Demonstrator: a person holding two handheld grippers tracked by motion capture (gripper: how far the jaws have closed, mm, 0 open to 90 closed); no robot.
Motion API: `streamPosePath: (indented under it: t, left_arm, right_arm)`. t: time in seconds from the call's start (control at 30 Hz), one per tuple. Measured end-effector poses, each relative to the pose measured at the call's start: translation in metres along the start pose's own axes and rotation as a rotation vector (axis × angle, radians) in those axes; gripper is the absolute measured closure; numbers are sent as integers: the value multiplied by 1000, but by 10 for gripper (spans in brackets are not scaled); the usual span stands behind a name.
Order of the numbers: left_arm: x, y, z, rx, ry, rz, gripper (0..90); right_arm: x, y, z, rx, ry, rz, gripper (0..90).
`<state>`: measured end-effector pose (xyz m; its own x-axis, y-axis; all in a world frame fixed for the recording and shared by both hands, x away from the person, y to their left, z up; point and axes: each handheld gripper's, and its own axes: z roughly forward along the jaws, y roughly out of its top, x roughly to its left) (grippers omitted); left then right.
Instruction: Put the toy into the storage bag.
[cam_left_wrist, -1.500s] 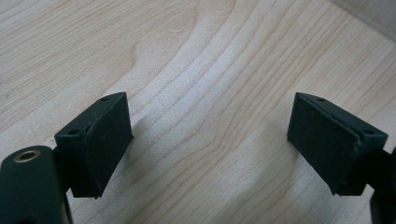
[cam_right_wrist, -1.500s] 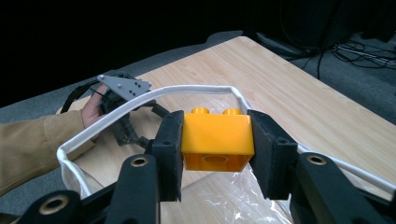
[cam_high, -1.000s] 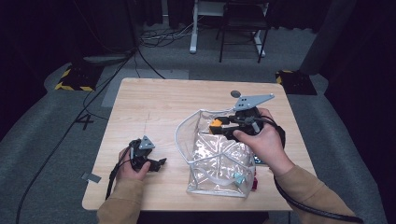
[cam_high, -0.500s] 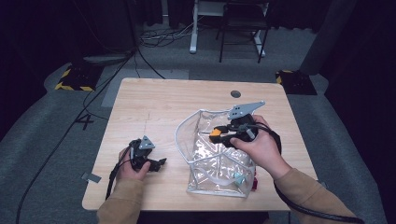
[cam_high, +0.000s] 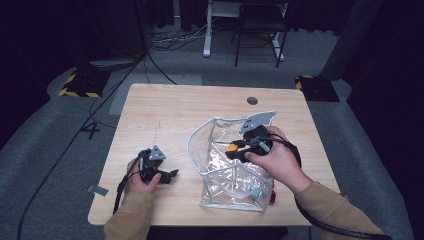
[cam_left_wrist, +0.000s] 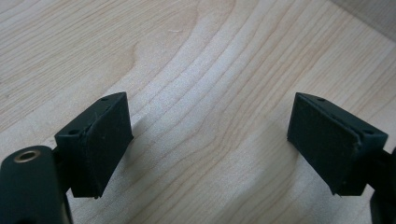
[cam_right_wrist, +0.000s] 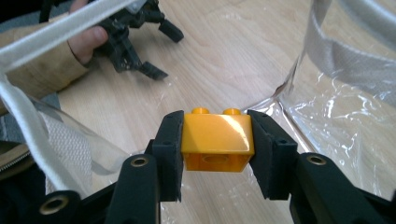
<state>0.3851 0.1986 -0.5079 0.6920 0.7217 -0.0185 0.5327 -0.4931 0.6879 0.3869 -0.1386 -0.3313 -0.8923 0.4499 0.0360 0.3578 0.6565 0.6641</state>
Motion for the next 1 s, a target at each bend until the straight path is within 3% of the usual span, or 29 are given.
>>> streamPosePath:
  t: [0.2,0.37,0.6,1.0]
  left_arm:
    - [0,0,0,0,0,0,140]
    - [0,0,0,0,0,0,140]
    - [0,0,0,0,0,0,140]
    - [0,0,0,0,0,0,140]
  right_arm:
    - [2,0,0,42,-8,9,586]
    - [2,0,0,45,-4,15,575]
    - [1,0,-4,-25,-4,37,437]
    - [-5,3,-43,-200,-53,32,428]
